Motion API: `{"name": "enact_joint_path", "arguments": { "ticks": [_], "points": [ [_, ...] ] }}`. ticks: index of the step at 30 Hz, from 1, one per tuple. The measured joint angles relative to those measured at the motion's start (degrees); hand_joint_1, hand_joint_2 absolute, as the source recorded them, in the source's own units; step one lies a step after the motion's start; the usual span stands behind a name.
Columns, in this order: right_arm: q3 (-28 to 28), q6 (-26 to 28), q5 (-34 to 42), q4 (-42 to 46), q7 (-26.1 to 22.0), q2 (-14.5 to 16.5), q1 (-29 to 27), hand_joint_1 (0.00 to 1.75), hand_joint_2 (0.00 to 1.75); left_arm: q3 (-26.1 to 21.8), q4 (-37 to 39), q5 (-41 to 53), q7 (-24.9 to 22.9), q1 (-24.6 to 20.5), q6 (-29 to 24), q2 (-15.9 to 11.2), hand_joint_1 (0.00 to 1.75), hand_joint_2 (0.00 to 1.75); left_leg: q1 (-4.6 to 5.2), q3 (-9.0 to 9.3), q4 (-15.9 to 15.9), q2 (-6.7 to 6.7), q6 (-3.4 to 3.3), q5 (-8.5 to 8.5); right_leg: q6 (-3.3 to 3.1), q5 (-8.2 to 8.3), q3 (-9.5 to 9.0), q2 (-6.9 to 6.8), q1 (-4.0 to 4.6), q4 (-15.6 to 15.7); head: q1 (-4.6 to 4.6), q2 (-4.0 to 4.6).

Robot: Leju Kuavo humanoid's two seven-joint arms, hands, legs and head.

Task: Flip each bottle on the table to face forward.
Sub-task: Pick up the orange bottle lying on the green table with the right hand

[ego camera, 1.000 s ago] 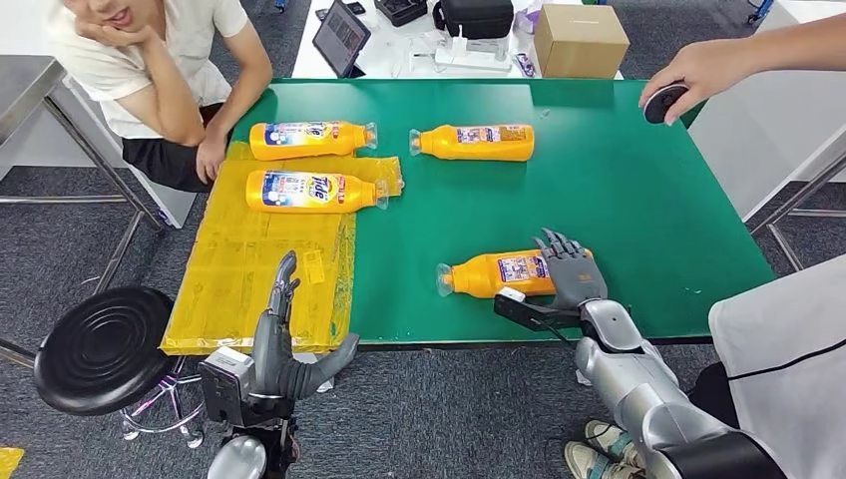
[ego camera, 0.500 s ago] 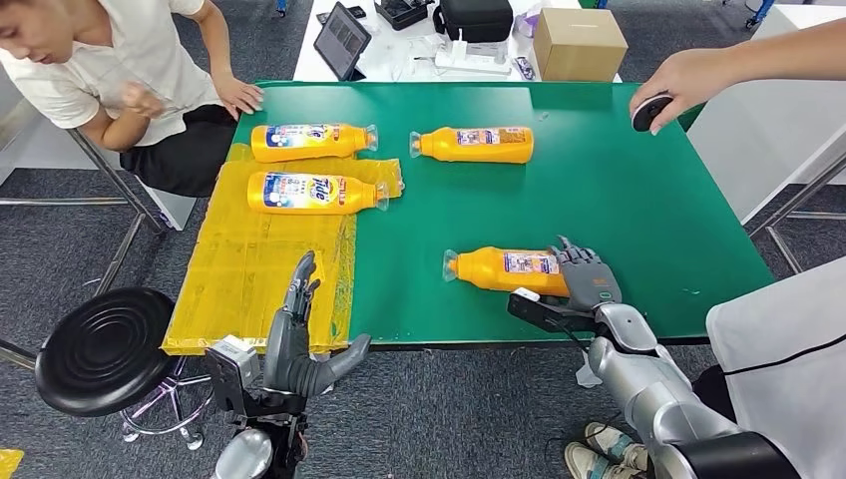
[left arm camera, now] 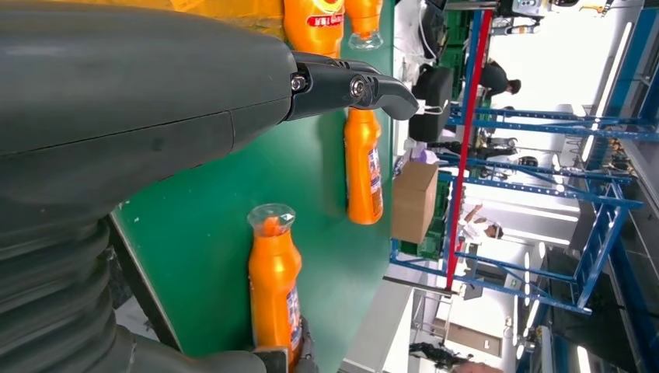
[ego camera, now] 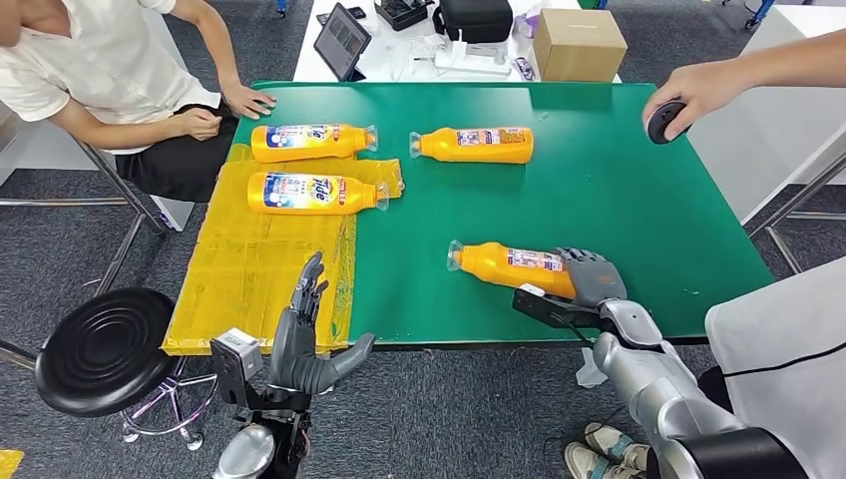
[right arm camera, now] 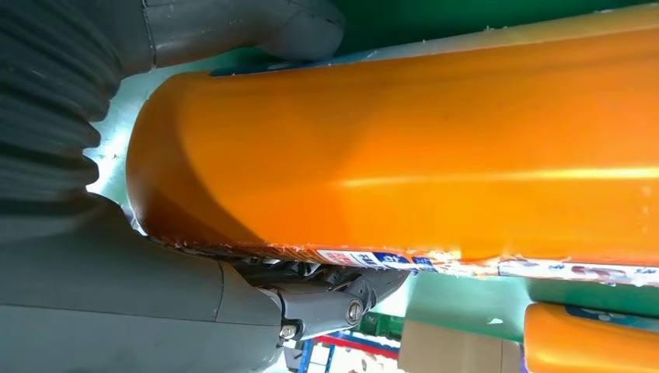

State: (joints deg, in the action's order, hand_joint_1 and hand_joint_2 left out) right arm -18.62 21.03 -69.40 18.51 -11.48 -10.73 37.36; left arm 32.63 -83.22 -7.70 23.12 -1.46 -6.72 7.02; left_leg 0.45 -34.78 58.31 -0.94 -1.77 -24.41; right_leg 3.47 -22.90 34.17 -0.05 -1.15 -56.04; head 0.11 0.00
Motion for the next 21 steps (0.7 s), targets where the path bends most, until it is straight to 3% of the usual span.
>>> {"name": "enact_joint_path", "arguments": {
  "ticks": [4,8,14,21],
  "points": [
    [1.2,-0.6,4.4,-0.1,-3.7,0.0,-0.5,1.75,1.75,0.0,0.2,0.7,0.8,0.0,-0.9,0.1,0.00,1.75,0.00,0.05,0.0,0.01,0.00,-0.01,0.00,0.00,-0.06,0.01,0.00,0.0,0.01,0.00],
    [6.1,-1.2,14.4,0.0,-11.9,0.5,-2.0,1.75,1.75,-0.1,0.1,1.0,1.9,0.6,-1.6,0.2,0.00,1.75,-0.02,0.12,0.0,0.03,0.00,-0.08,0.00,-0.01,-0.15,0.01,0.02,0.0,0.01,0.00],
    [14.0,-2.5,24.1,1.6,-23.5,1.7,-5.5,1.75,1.75,-0.2,1.6,-3.1,-1.9,1.0,1.1,0.4,0.00,1.75,-0.05,0.23,0.0,0.15,0.01,-0.19,-0.01,-0.02,-0.20,0.08,0.07,0.0,0.00,0.00],
    [18.1,-5.5,28.3,4.7,-27.5,3.8,-7.7,1.75,1.75,-0.7,8.0,-8.5,-3.9,-1.5,5.3,1.9,0.00,1.75,-0.05,0.24,0.0,0.41,0.01,-0.18,-0.03,0.02,-0.18,0.16,0.08,0.0,0.00,0.00]
  ]
}}
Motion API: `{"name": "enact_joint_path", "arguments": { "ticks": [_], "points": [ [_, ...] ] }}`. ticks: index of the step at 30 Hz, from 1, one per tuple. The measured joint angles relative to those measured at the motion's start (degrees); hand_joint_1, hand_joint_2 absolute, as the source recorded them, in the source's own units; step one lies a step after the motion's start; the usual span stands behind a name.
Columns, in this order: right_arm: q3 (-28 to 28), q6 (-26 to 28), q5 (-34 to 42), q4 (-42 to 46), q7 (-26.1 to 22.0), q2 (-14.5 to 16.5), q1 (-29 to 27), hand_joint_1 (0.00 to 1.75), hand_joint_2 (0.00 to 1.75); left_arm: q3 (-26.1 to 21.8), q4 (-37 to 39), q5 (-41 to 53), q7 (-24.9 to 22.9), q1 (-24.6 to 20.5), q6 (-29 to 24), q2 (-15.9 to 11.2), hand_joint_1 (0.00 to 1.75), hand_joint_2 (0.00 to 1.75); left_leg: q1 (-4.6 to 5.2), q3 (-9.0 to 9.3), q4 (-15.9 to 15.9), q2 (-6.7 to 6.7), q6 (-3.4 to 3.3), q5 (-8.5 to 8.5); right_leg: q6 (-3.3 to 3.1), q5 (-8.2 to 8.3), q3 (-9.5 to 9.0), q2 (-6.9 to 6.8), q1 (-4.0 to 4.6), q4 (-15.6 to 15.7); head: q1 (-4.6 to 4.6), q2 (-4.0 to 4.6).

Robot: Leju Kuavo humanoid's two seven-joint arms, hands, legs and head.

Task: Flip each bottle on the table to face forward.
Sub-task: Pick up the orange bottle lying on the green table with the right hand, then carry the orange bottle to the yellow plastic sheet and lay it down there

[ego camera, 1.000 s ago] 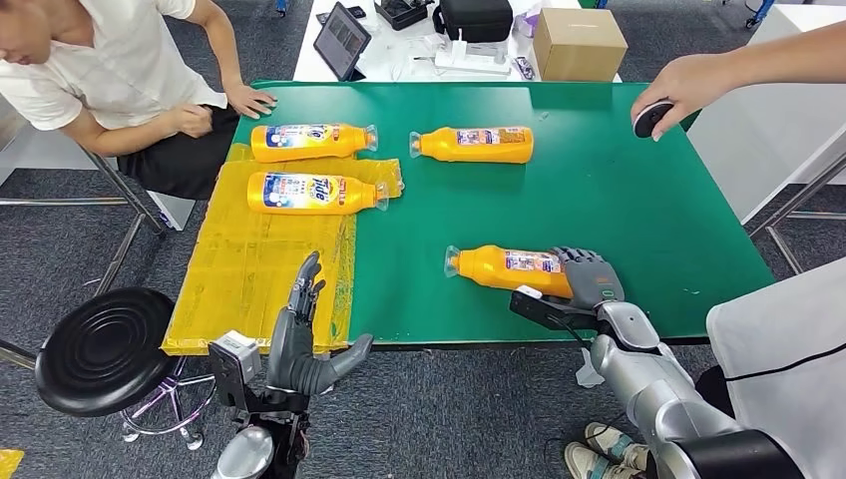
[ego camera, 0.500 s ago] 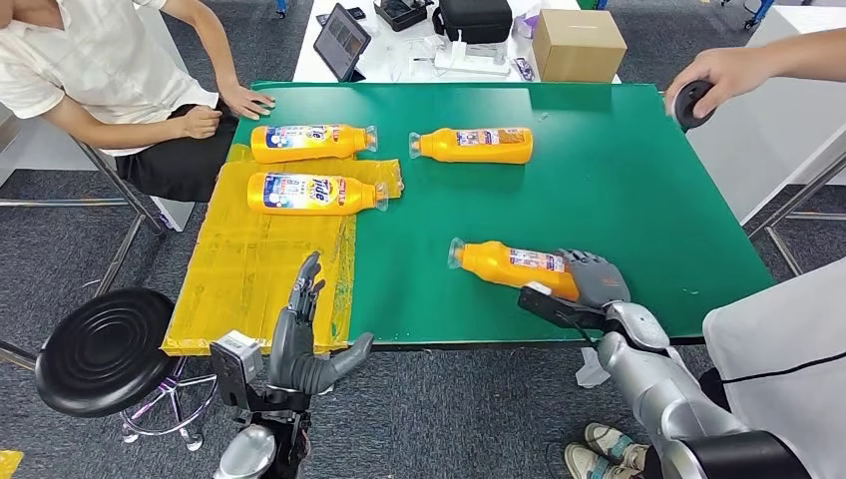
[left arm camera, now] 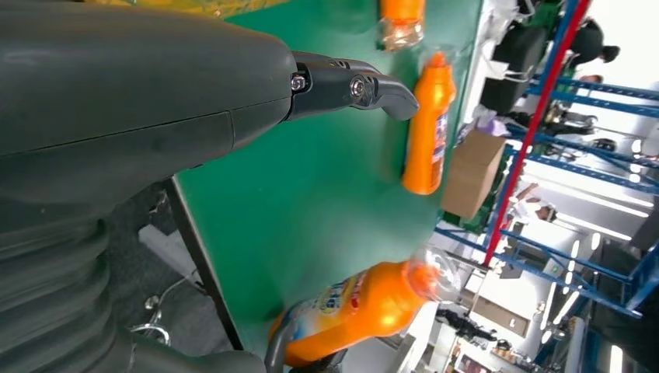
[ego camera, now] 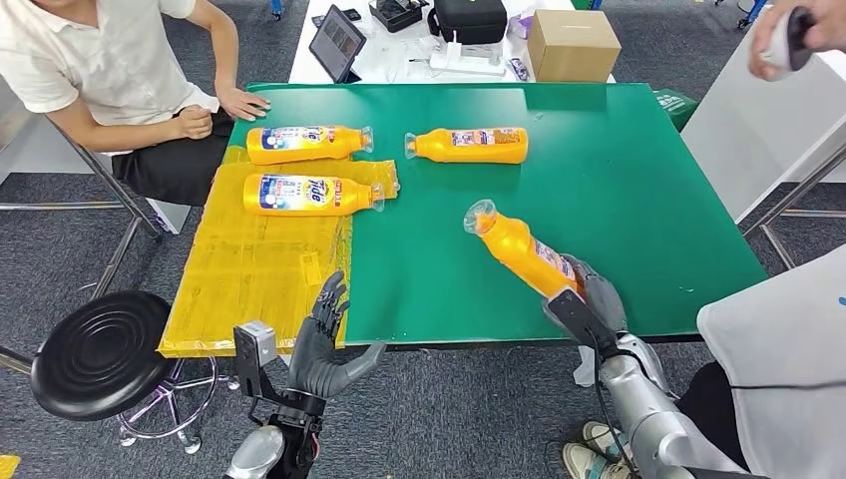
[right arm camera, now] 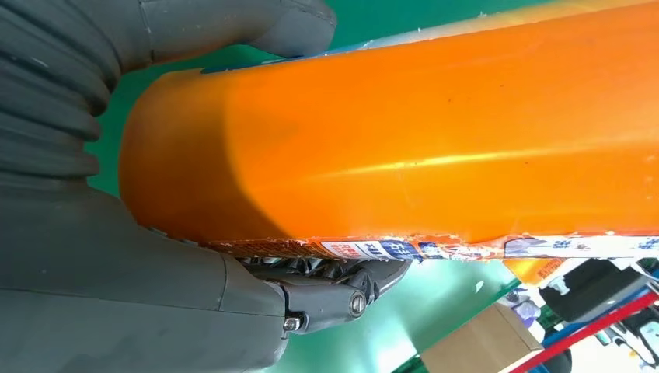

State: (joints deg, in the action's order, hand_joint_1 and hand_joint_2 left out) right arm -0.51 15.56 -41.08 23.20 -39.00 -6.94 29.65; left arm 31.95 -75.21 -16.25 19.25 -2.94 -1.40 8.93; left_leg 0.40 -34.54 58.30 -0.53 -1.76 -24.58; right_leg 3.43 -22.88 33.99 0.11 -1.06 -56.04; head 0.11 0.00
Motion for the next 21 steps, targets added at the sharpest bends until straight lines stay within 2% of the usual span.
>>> {"name": "enact_joint_path", "arguments": {
  "ticks": [4,9,14,21],
  "points": [
    [-0.1,-1.6,5.1,3.4,-1.0,1.3,-1.6,1.75,1.75,-0.3,2.3,-2.3,-0.1,-1.1,2.4,0.2,0.00,1.75,0.00,-0.07,0.0,-0.01,0.00,0.01,0.00,0.00,0.04,0.00,0.00,0.0,0.01,0.00],
    [-4.4,-2.5,13.7,12.4,-1.1,4.1,-5.8,1.64,1.75,-0.9,4.7,-1.3,1.5,-2.8,1.3,0.6,0.00,1.75,-0.01,-0.35,0.0,-0.05,0.00,0.06,0.01,0.00,0.27,-0.01,0.01,-0.1,0.00,0.00],
    [-10.0,-3.5,14.8,20.5,-1.1,7.3,-9.0,1.65,1.75,-1.1,5.1,-1.5,1.3,-3.2,2.6,1.1,0.00,1.75,-0.03,-0.53,0.0,-0.05,0.02,0.06,0.01,-0.03,0.47,-0.01,0.02,-0.1,-0.01,0.00],
    [-13.3,-4.0,16.9,23.9,-1.1,9.4,-9.9,1.73,1.75,-0.4,5.0,2.6,2.7,-3.3,2.1,1.2,0.00,1.75,-0.01,-0.75,0.0,-0.12,0.00,0.06,0.01,-0.04,0.63,-0.03,-0.02,-0.1,0.01,0.00]
  ]
}}
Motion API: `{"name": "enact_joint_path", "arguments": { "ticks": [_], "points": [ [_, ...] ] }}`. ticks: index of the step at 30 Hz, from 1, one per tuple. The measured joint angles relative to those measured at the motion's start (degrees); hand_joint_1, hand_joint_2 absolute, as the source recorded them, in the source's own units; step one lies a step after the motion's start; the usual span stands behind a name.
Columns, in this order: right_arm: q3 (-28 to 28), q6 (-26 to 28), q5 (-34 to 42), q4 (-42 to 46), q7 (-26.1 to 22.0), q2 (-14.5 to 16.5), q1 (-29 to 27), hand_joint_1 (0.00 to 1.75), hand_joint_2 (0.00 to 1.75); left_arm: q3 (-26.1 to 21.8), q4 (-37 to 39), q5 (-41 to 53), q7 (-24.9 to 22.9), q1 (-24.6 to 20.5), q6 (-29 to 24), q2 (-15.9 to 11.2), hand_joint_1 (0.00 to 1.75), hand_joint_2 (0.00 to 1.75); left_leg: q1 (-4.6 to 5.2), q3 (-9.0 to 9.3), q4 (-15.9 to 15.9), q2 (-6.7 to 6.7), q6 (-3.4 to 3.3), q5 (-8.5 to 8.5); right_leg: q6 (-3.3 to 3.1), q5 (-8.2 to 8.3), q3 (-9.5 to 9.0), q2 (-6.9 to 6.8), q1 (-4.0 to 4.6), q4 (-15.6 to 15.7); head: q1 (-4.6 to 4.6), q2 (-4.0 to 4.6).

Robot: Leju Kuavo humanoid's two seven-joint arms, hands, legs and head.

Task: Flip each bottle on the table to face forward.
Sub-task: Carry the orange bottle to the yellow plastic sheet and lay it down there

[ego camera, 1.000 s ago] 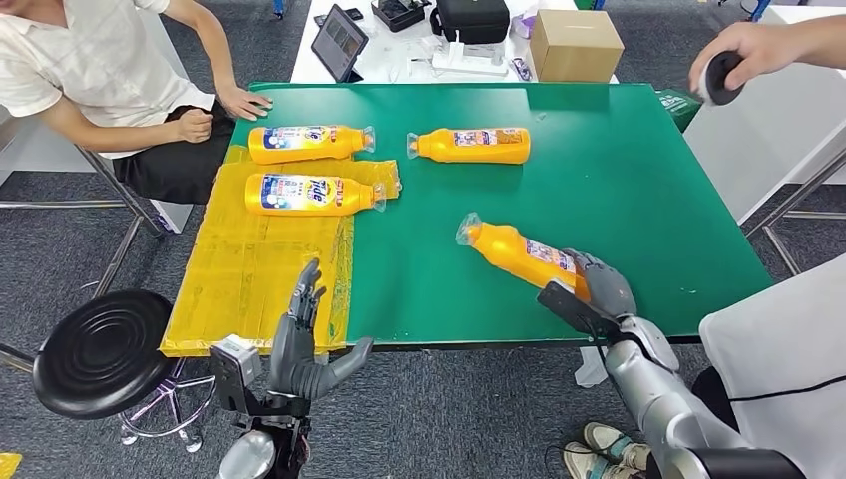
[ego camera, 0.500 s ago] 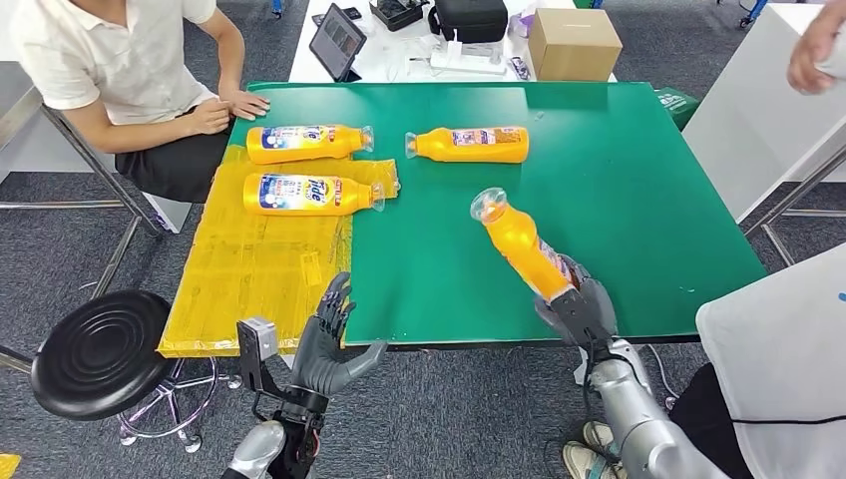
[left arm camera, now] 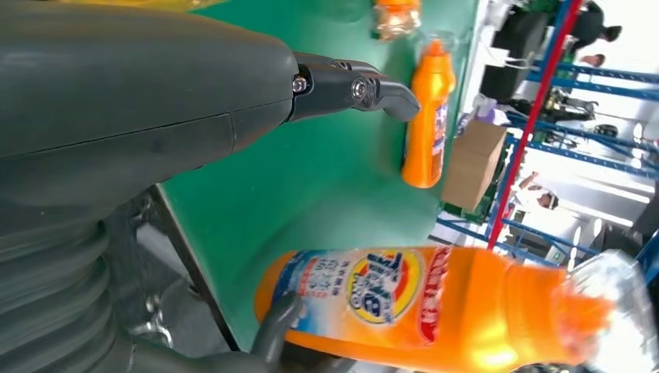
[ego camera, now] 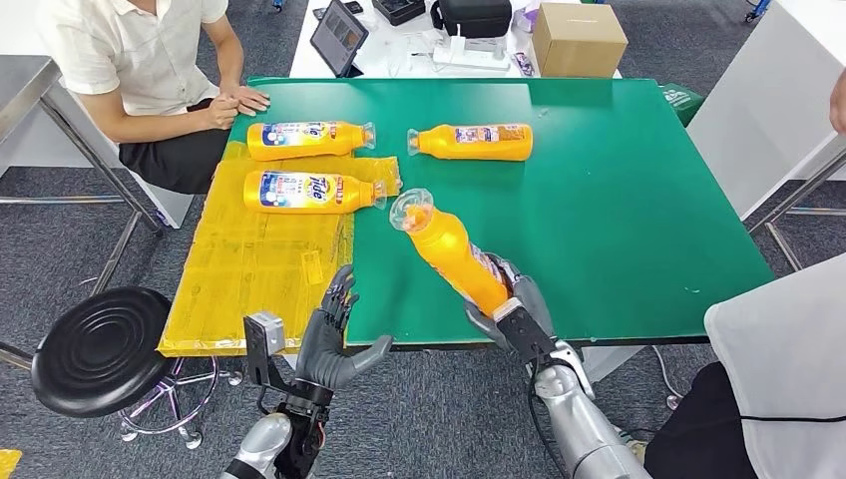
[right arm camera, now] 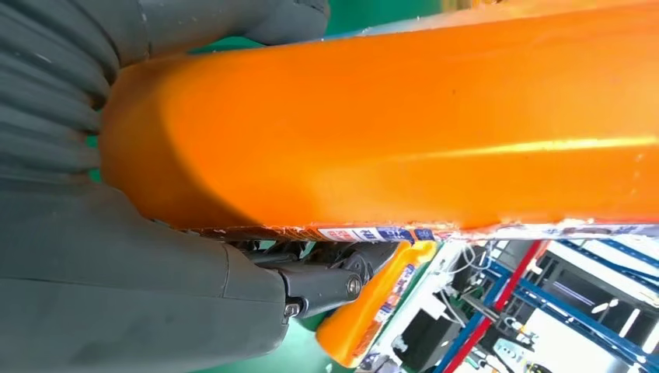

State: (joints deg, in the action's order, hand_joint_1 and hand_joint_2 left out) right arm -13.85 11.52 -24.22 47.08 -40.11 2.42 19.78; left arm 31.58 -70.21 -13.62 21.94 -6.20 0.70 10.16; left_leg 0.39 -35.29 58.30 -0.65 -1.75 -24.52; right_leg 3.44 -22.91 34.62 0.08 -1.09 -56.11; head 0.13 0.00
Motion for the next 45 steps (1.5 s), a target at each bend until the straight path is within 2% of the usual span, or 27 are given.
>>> {"name": "enact_joint_path", "arguments": {
  "ticks": [4,7,12,20,26,34,39,43,45],
  "points": [
    [-0.5,-0.1,0.3,0.3,0.1,0.4,0.0,1.72,1.75,0.3,0.0,1.2,0.4,-0.1,-0.8,0.0,0.00,1.75,0.01,-0.01,0.0,0.02,0.00,0.00,0.00,0.00,0.02,0.00,-0.02,0.0,0.01,0.00],
    [-3.2,-0.2,0.0,1.5,0.3,2.4,0.0,1.70,1.75,1.0,0.0,1.7,0.4,-0.7,-1.9,0.1,0.00,1.75,0.00,-0.03,0.0,0.04,0.00,0.00,0.00,0.01,0.07,0.01,0.01,0.0,-0.01,0.00],
    [-6.8,-0.1,-1.2,2.2,0.4,4.3,-0.1,1.71,1.75,1.2,0.0,-0.8,-0.1,-1.3,-0.5,0.4,0.00,1.75,-0.03,-0.06,0.0,0.05,0.01,0.00,0.00,0.00,0.12,0.00,0.03,0.0,-0.02,0.00],
    [-10.6,0.4,-1.5,1.8,0.3,5.6,0.0,1.71,1.75,1.3,0.0,-5.9,-0.8,-2.0,1.2,0.8,0.00,1.75,-0.02,-0.10,0.0,0.03,0.01,0.01,0.00,0.00,0.13,0.00,0.03,0.0,-0.01,0.00],
    [-13.6,1.8,-1.9,0.8,0.2,6.4,0.1,1.60,1.75,1.3,-0.2,-11.8,-2.2,-2.3,3.9,1.2,0.00,1.75,-0.03,-0.10,0.0,0.03,0.01,0.01,0.00,0.00,0.14,0.00,0.03,0.0,-0.02,0.00],
    [-16.7,3.6,-2.7,-2.2,0.2,7.1,1.1,1.62,1.75,1.2,-2.3,-13.3,-0.4,-2.3,3.4,1.2,0.00,1.75,-0.02,-0.13,0.0,0.03,0.01,0.01,0.00,0.00,0.17,0.00,0.03,0.0,-0.01,0.00],
    [-18.3,3.9,-2.6,-5.6,0.2,7.9,3.8,1.62,1.75,0.6,-2.3,-15.6,-0.6,-3.6,3.3,1.2,0.03,1.75,-0.02,-0.14,0.0,0.04,0.01,0.03,0.00,0.01,0.20,0.00,0.03,0.0,-0.02,0.00],
    [-18.9,3.9,-2.4,-7.4,0.2,8.3,5.5,1.60,1.75,0.0,-2.0,-16.0,-0.7,-4.5,3.3,1.2,1.71,1.75,-0.03,-0.14,0.0,0.05,0.02,0.03,0.00,0.02,0.20,0.01,0.03,0.0,-0.02,0.00],
    [-19.2,4.0,-2.4,-8.0,0.2,8.5,6.0,1.59,1.75,-0.3,-1.8,-16.5,-0.8,-4.9,3.4,1.2,1.75,1.75,-0.03,-0.15,0.0,0.04,0.02,0.04,0.00,0.02,0.20,0.01,0.03,0.0,-0.01,0.00]
  ]
}}
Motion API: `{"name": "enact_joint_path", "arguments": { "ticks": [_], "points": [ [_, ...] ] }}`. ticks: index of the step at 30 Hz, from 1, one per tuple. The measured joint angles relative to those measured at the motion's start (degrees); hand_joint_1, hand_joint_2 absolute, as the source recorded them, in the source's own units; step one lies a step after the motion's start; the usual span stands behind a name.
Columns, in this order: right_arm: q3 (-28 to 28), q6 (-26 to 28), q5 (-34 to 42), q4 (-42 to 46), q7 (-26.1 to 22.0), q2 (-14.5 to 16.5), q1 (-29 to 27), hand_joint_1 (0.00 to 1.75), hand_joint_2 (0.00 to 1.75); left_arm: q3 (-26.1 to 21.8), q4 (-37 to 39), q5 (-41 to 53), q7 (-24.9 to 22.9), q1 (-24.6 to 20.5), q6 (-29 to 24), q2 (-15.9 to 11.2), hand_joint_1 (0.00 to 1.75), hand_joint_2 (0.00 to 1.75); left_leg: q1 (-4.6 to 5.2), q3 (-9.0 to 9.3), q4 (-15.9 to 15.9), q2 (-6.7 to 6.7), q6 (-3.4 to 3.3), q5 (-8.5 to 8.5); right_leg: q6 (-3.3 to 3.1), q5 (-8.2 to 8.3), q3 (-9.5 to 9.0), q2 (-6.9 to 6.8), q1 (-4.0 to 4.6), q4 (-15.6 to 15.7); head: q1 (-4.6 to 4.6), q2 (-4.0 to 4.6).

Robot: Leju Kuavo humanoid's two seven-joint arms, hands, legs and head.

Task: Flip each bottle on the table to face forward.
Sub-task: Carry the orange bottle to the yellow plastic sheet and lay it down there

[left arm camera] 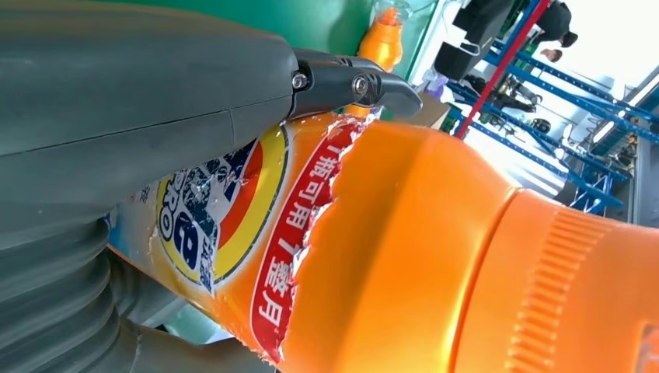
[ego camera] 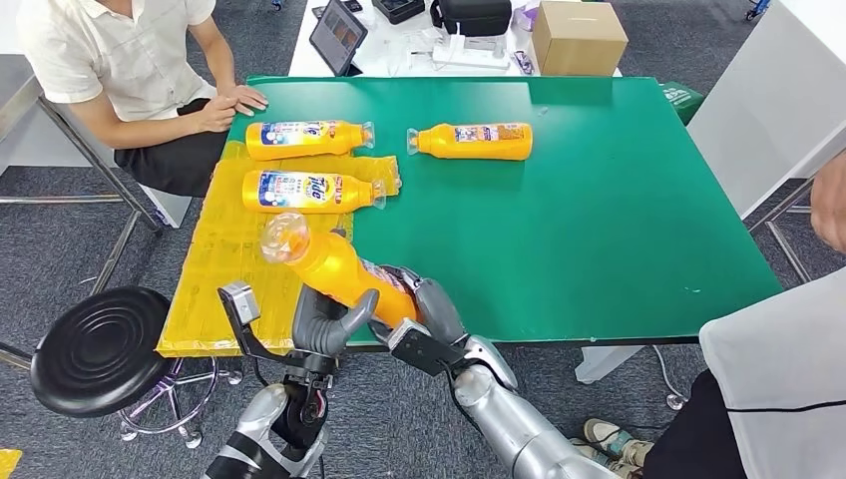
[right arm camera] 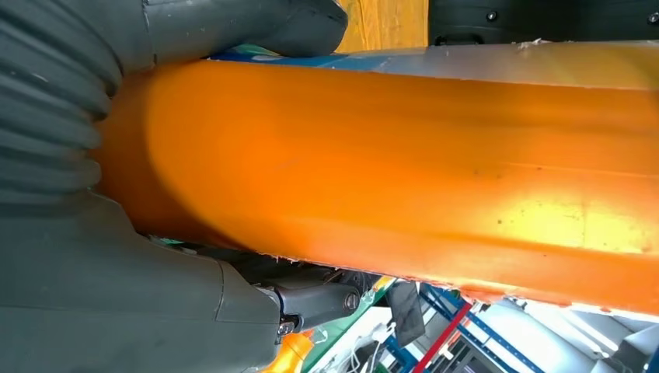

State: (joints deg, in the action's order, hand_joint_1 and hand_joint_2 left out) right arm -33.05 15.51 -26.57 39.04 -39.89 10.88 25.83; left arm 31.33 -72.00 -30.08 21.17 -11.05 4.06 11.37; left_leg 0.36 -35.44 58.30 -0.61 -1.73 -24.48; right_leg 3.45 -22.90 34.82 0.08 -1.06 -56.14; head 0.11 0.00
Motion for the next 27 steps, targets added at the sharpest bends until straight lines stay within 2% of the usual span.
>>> {"name": "enact_joint_path", "arguments": {
  "ticks": [6,8,9,12,13,15,19,27],
  "points": [
    [-0.3,0.0,0.1,-2.0,0.0,0.7,2.2,1.58,1.75,-1.5,1.3,-1.7,-0.7,-1.7,2.3,0.0,1.75,1.75,0.00,-0.02,0.0,0.00,0.00,0.00,0.00,0.00,0.02,0.00,0.00,0.0,0.00,0.00],
    [-0.5,0.0,0.1,-2.5,0.0,0.8,2.4,1.52,1.75,-1.9,1.5,-2.0,-1.0,-1.7,3.3,0.0,1.75,1.75,0.00,-0.02,0.0,0.00,0.00,0.00,0.00,0.00,0.02,0.00,0.00,0.0,0.01,0.00],
    [-0.6,0.0,0.1,-2.7,0.0,0.8,2.5,1.32,1.75,-2.1,1.5,-2.1,-1.1,-1.5,3.8,0.0,1.75,1.75,0.00,-0.02,0.0,0.00,0.00,0.00,0.00,0.00,0.02,0.00,0.00,0.0,0.01,0.00],
    [-0.9,-0.1,0.1,-3.2,-0.1,0.9,2.5,0.21,1.75,-2.6,1.5,-2.3,-1.3,-1.2,4.8,-0.1,1.75,1.75,0.00,-0.03,0.0,0.00,0.00,0.00,0.00,0.00,0.04,0.00,0.00,0.0,0.01,0.00],
    [-1.1,-0.2,0.0,-3.4,-0.2,0.9,2.4,0.00,1.75,-2.7,1.5,-2.4,-1.3,-1.1,5.0,-0.1,1.75,1.75,0.00,-0.03,0.0,0.00,0.00,0.00,0.00,0.00,0.04,0.00,0.00,0.0,0.00,0.00],
    [-1.4,-0.3,0.0,-3.6,-0.2,1.0,2.3,0.00,1.75,-2.9,1.5,-2.4,-1.3,-1.0,5.4,-0.1,1.75,1.75,0.00,-0.03,0.0,0.00,0.00,0.00,0.00,0.00,0.04,0.00,0.00,0.0,0.01,0.00],
    [-1.6,0.5,-0.1,-3.8,0.0,1.4,1.8,0.00,0.00,-3.1,1.3,-2.4,-1.3,-0.3,5.6,-0.2,1.75,1.75,0.00,-0.03,0.0,0.00,0.00,0.00,0.00,0.00,0.04,0.00,0.00,0.0,0.00,0.00],
    [-1.9,6.7,-2.7,-3.5,0.0,1.5,-0.4,0.00,0.00,-3.8,-0.4,-0.5,-1.1,0.9,2.9,-1.1,1.75,1.75,0.00,-0.04,0.0,0.00,0.00,0.00,0.00,0.00,0.04,0.00,0.00,0.0,0.00,0.00]
  ]
}}
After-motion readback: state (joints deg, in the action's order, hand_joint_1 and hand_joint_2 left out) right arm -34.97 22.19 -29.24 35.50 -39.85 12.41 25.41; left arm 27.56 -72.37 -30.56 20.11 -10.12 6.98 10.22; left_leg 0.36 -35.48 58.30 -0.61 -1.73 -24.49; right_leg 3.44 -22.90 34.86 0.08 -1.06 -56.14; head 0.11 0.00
